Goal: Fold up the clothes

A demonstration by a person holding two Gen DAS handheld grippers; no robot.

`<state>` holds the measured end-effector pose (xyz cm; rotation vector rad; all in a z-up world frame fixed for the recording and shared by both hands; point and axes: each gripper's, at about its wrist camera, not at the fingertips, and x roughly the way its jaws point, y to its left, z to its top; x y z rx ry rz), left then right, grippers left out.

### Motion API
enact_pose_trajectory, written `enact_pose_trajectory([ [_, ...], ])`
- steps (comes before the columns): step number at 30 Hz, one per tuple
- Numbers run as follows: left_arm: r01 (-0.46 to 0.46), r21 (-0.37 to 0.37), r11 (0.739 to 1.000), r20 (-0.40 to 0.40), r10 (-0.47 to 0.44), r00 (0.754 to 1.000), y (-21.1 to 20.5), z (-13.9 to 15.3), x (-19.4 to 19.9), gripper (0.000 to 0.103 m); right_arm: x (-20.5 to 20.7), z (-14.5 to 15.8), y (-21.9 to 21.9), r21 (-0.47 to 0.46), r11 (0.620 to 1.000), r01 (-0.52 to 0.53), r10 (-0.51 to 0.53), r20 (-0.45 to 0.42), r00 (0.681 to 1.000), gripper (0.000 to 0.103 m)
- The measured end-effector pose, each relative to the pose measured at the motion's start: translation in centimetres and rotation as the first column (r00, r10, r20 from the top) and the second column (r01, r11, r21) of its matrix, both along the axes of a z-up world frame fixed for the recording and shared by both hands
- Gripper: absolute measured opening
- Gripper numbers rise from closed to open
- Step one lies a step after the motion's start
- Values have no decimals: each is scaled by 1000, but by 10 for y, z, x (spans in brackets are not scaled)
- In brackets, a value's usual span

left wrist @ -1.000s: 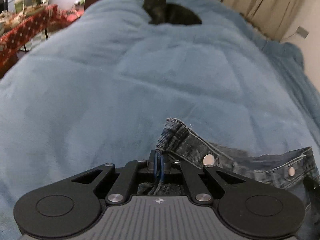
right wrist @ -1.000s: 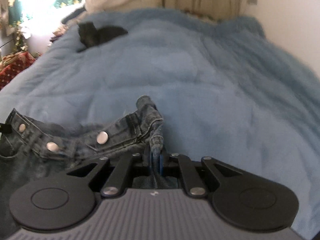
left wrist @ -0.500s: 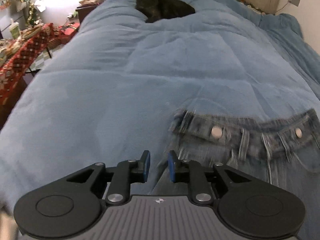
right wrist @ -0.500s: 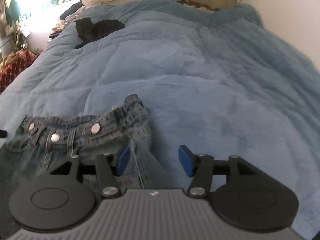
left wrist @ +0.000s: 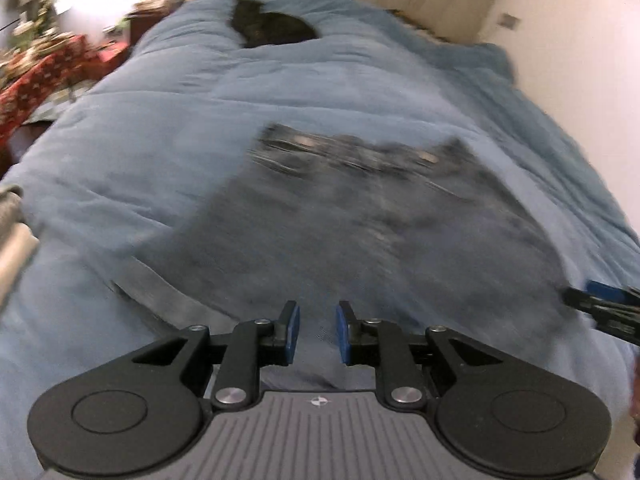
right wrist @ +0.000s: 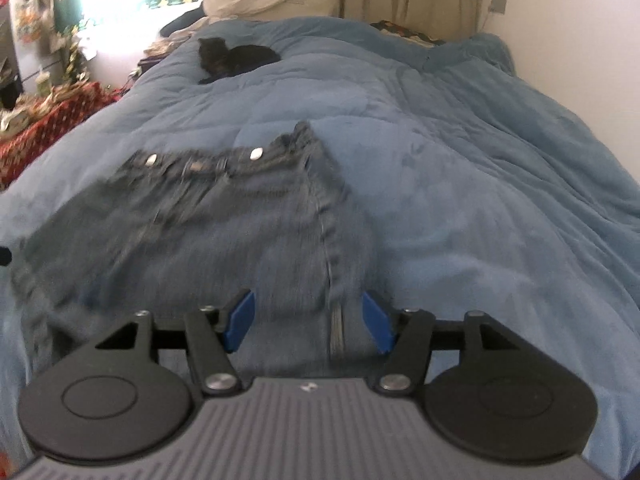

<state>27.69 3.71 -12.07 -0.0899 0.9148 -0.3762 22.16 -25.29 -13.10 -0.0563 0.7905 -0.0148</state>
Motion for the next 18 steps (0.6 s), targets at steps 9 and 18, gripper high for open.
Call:
enact_pose_trajectory([
  [9,103,36,994,17,-103,994,-49,-27,-41,19,-42,-18,-14,-98,995,-34,40,63,997,64],
  [18,111,-3,994,-16,-111,994,-56,-41,-23,14,-27,-26,-27,-220,971,-93,109,63,992,42],
])
